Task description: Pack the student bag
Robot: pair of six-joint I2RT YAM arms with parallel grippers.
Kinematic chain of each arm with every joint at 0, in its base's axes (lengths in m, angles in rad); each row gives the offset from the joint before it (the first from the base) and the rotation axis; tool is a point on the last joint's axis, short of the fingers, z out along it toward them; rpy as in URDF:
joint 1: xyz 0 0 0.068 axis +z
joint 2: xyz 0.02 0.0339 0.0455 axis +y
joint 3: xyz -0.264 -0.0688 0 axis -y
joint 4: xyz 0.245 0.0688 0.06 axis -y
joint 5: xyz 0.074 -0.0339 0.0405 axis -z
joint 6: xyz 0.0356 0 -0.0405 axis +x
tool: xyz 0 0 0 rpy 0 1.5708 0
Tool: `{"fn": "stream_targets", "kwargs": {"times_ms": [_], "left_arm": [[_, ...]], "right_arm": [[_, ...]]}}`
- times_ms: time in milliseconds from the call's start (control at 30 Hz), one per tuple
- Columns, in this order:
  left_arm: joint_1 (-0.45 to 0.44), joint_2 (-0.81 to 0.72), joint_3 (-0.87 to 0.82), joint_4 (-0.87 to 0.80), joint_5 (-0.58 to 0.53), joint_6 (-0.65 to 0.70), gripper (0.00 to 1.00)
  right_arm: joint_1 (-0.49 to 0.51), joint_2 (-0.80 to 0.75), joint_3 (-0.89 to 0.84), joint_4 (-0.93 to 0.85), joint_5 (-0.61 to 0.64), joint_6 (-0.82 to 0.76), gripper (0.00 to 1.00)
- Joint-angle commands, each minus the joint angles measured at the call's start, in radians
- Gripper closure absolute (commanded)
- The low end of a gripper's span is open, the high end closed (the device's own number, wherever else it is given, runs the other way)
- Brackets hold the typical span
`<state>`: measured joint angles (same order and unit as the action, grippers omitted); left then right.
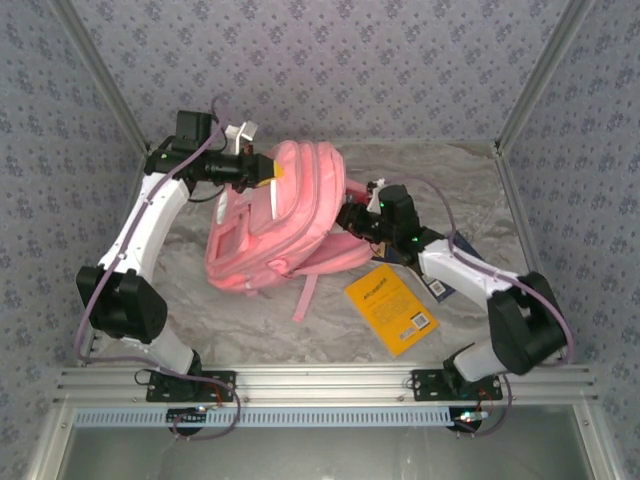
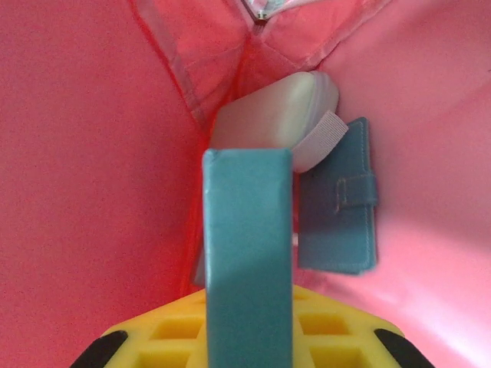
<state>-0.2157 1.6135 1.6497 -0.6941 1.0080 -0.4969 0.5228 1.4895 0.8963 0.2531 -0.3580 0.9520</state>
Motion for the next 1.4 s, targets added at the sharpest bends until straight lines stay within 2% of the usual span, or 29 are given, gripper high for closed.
{"fn": "stream_targets", "kwargs": {"times_ms": [0, 33, 100, 133, 267, 333, 467, 633, 733, 867, 967, 1000, 1067, 1200, 1300, 1367], "left_arm": [[0.008, -0.086, 0.014, 0.134, 0.124, -0.006, 1.00], [0.009, -0.089, 0.007, 0.139, 0.125, -0.009, 1.00], [0.014, -0.099, -0.008, 0.148, 0.123, -0.014, 1.00], [0.017, -0.103, -0.015, 0.148, 0.120, -0.014, 1.00], [0.035, -0.118, -0.028, 0.125, 0.088, 0.003, 1.00], [0.039, -0.118, -0.021, 0.091, 0.058, 0.028, 1.00], [0.042, -0.109, 0.008, -0.006, -0.021, 0.096, 1.00], [0.044, -0.103, 0.030, -0.121, -0.168, 0.188, 1.00], [0.040, -0.104, 0.046, -0.196, -0.316, 0.252, 1.00], [-0.005, -0.107, 0.051, -0.260, -0.521, 0.324, 1.00], [-0.030, -0.098, 0.033, -0.251, -0.541, 0.318, 1.00], [-0.039, -0.089, 0.032, -0.251, -0.545, 0.317, 1.00], [-0.066, -0.069, 0.036, -0.259, -0.575, 0.320, 1.00], [-0.133, -0.011, 0.051, -0.269, -0.633, 0.319, 1.00], [-0.145, 0.039, 0.022, -0.266, -0.592, 0.291, 0.97], [-0.153, 0.048, -0.056, -0.204, -0.550, 0.256, 0.97]], "right_arm": [[0.013, 0.086, 0.067, 0.101, -0.044, 0.053, 0.98], [0.016, 0.116, 0.084, 0.077, -0.045, 0.045, 0.90], [0.020, 0.172, 0.161, -0.071, -0.049, -0.017, 0.59], [0.020, 0.187, 0.194, -0.157, -0.027, -0.057, 0.50], [0.032, 0.104, 0.237, -0.389, 0.168, -0.246, 0.21], [0.030, 0.043, 0.234, -0.450, 0.243, -0.310, 0.13], [0.022, -0.058, 0.244, -0.564, 0.372, -0.433, 0.13], [0.023, -0.192, 0.176, -0.562, 0.489, -0.562, 0.15], [0.014, -0.237, 0.163, -0.627, 0.493, -0.585, 0.14], [-0.009, -0.325, 0.115, -0.697, 0.479, -0.530, 0.15], [-0.062, -0.358, 0.091, -0.783, 0.394, -0.438, 0.13], [-0.070, -0.375, 0.071, -0.801, 0.391, -0.415, 0.06], [-0.081, -0.398, 0.039, -0.864, 0.425, -0.373, 0.01], [-0.131, -0.436, -0.075, -0.924, 0.410, -0.304, 0.00], [-0.183, -0.441, -0.160, -0.928, 0.390, -0.249, 0.00], [-0.198, -0.462, -0.218, -0.908, 0.404, -0.217, 0.00]]}}
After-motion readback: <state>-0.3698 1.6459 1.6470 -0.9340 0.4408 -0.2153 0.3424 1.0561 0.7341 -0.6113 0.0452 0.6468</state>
